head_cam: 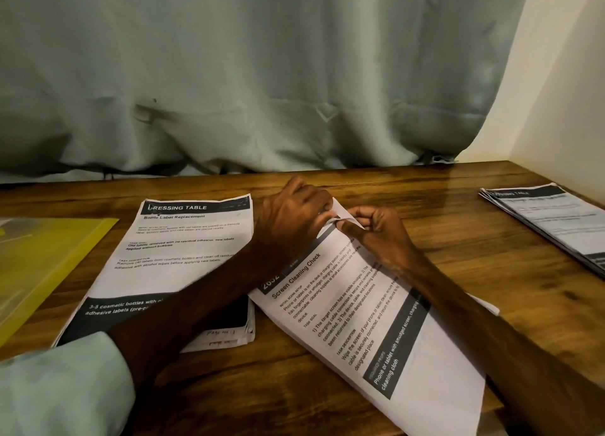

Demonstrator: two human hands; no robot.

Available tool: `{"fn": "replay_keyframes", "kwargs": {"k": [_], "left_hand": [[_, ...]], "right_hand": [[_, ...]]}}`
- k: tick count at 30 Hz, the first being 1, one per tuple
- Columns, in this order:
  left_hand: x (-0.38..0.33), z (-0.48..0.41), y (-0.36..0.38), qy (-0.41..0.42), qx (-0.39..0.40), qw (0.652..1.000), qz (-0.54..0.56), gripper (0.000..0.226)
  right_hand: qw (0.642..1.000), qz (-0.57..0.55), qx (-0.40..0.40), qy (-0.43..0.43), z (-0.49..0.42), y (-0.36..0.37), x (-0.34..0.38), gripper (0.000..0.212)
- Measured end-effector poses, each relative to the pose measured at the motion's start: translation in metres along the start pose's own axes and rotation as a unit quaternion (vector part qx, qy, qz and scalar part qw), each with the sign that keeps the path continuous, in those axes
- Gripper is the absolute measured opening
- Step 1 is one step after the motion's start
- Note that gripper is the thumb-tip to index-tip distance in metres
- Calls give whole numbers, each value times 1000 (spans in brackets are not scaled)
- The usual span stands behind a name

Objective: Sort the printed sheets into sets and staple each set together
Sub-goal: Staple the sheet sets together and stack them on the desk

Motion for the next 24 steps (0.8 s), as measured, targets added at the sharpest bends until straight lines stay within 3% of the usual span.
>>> {"fn": "replay_keyframes", "kwargs": {"k": [5, 9, 17, 24], "left_hand": [[4, -2, 0, -69, -2, 996, 55, 17], [6, -2, 3, -74, 3, 991, 112, 15], [3, -1, 0, -90, 20, 988, 126, 19], [-1, 2, -1, -4, -6, 997, 71, 5]], "right_hand": [[1000, -2, 5, -1, -1, 0, -2, 12], [1000, -2, 5, 1, -1, 0, -3, 12], [1000, 10, -2, 4, -1, 0, -3, 13], [1000, 9, 0, 12, -2, -2, -6, 12]]}}
Point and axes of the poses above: each hand's wrist, its own z-axis away from the middle knuckle, its own y-axis out of the palm, x = y × z, the point moved 5 cm from there along -z, towards the middle knuckle, and after that the axes turned 6 degrees about z, right-handed, at the moved point
